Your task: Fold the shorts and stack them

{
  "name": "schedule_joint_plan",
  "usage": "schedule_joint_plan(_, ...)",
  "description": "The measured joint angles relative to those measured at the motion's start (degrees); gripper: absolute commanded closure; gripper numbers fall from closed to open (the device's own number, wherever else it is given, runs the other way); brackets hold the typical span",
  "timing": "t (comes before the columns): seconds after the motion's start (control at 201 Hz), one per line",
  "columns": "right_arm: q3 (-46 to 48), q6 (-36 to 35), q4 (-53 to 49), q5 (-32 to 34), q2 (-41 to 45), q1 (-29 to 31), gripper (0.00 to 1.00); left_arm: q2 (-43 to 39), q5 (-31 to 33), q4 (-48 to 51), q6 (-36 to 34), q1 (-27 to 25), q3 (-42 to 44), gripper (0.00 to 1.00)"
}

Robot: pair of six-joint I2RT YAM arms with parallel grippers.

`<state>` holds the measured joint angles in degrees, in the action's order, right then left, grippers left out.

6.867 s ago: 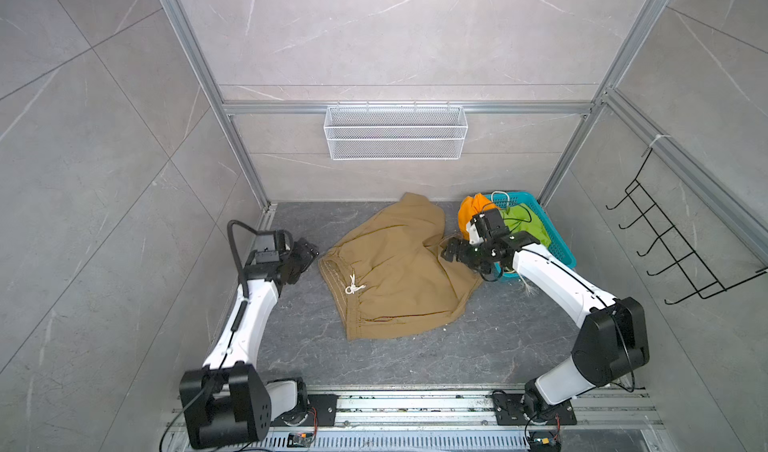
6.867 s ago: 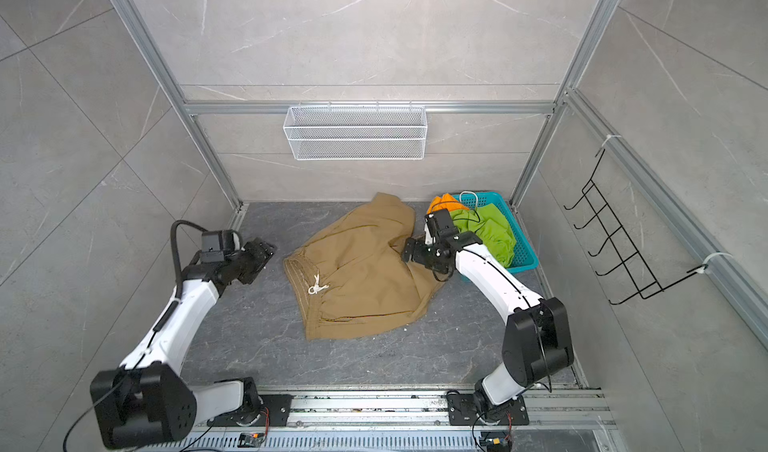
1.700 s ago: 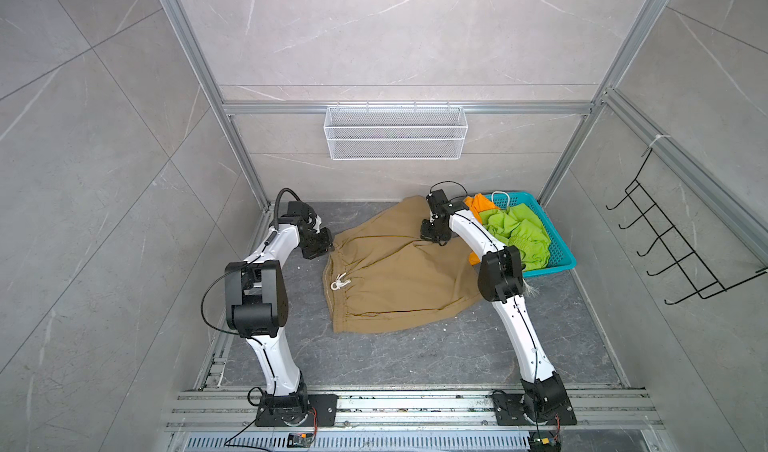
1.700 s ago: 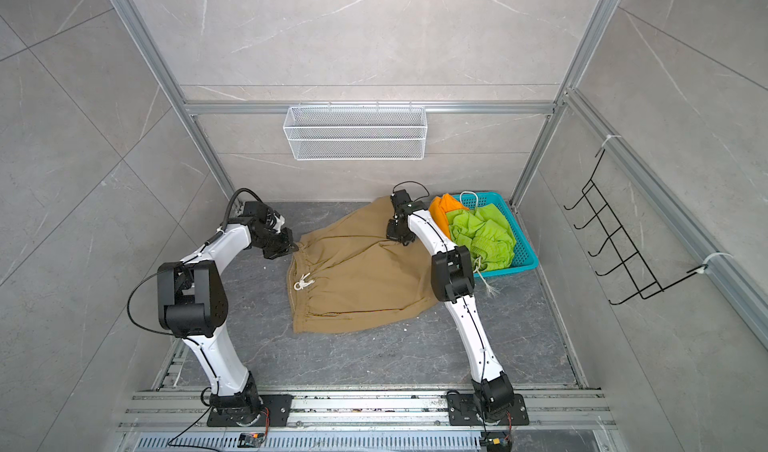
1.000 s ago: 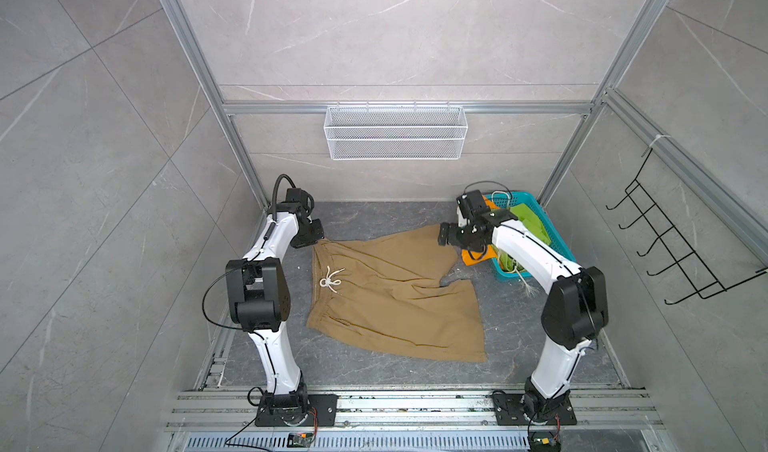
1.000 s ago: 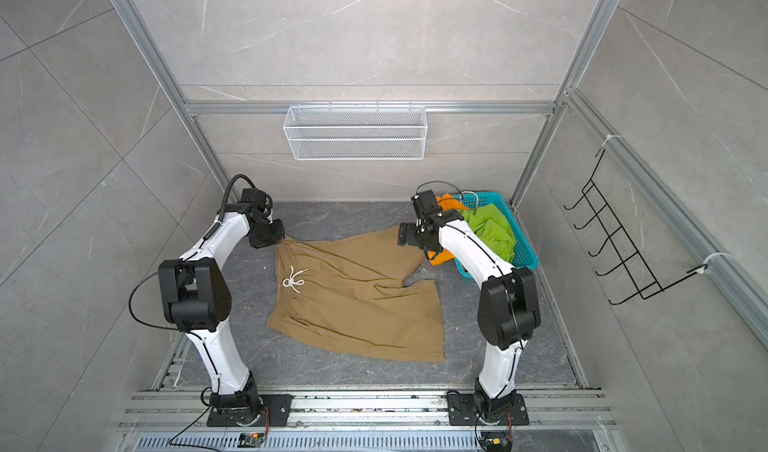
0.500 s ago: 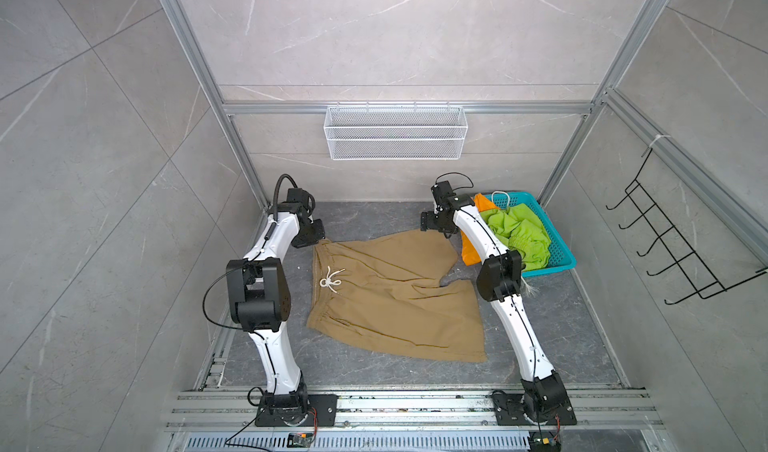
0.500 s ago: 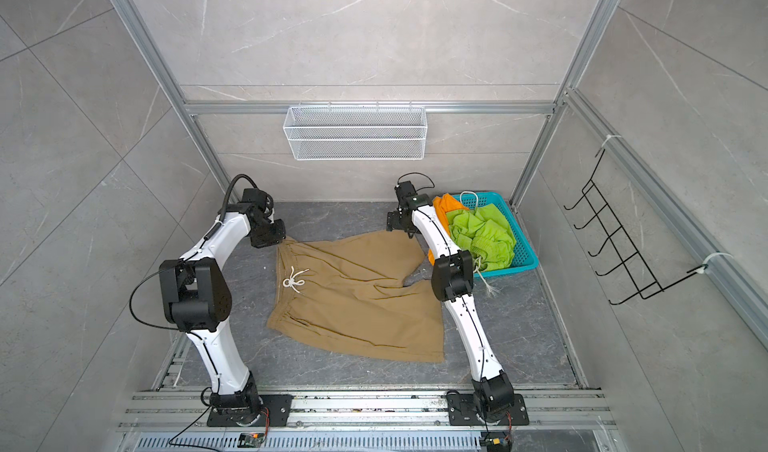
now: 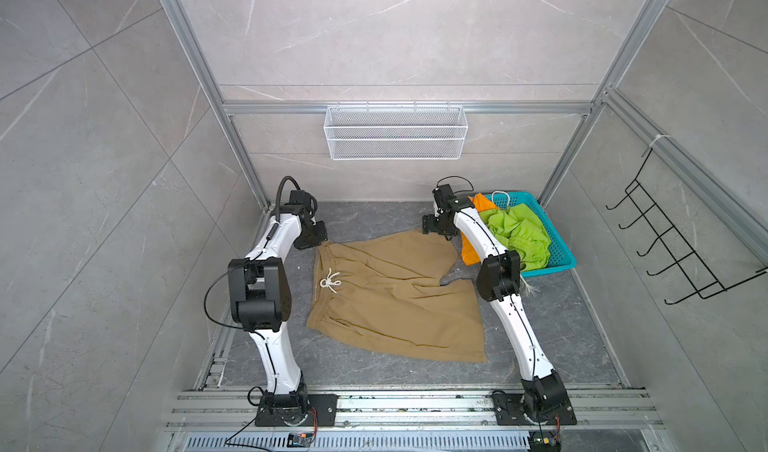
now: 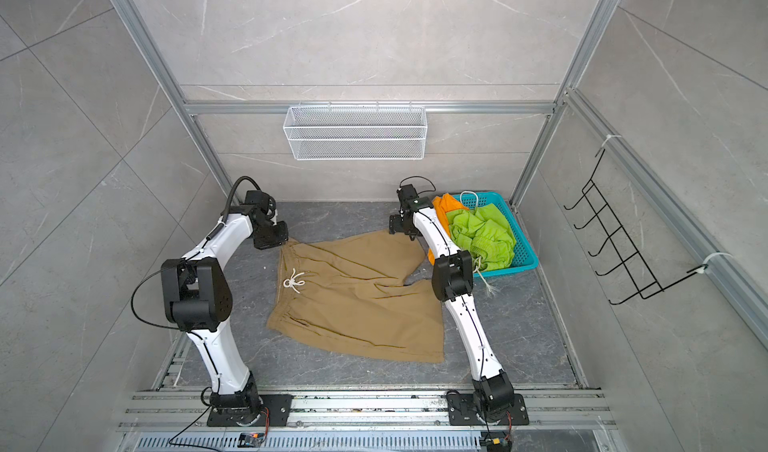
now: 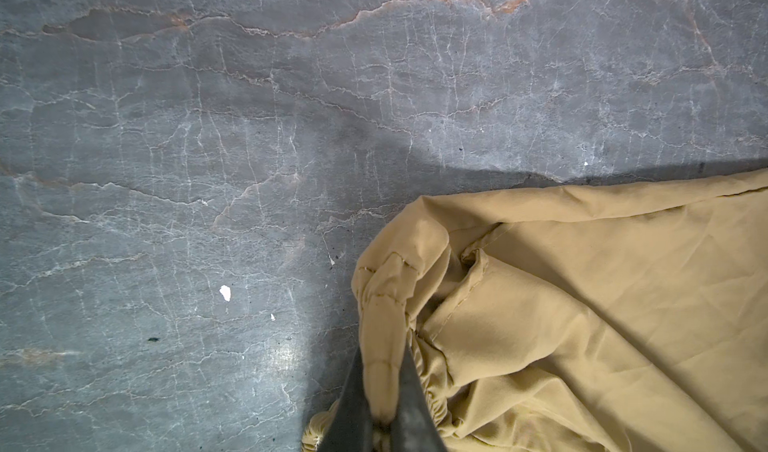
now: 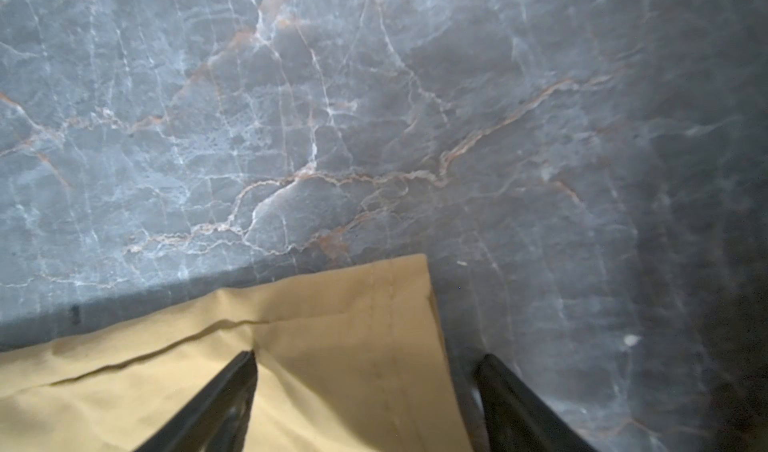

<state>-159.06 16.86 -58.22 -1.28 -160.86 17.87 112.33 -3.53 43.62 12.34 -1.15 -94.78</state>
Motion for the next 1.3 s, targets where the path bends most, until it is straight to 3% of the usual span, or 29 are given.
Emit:
schedule_joint_plan(0.189, -0.07, 0.04, 0.85, -0.66, -0.09, -0.85, 0.08, 0.0, -0.02, -0.17, 0.0, 0.0, 0.52, 1.0)
schedule_joint_plan(0.438, -1.03, 1.66, 4.0, -3.3, -1.18, -2.58, 0.15, 0.0, -0.04, -0.24, 0.0, 0.0, 0.52, 1.0)
schedule_joint_plan(0.672, -1.75, 4.37, 7.02, -6.12, -2.36, -2.73, 0.45, 0.0, -0.07, -0.26, 0.0, 0.0, 0.52, 1.0)
schedule_joint_plan(0.822, -1.42, 4.96, 7.56, -7.67, -2.56, -2.73, 0.52, 0.0, -0.09, -0.28, 0.0, 0.0, 0.52, 1.0)
schedule_joint_plan(0.936, -0.57, 5.51, 8.57, -8.48, -2.4, -2.75, 0.62, 0.0, -0.11, -0.28, 0.0, 0.0, 0.52, 1.0)
schedule_joint_plan(1.165, 0.13, 6.56, 8.22, -9.51, -2.23, -2.73, 1.0, 0.0, -0.33, -0.35, 0.02, -0.22, 0.55, 1.0)
schedule_joint_plan(1.305, -1.16, 7.13, 5.42, -10.12, -2.23, -2.73, 1.0, 0.0, -1.14, -0.39, 0.17, -0.22, 0.63, 1.0)
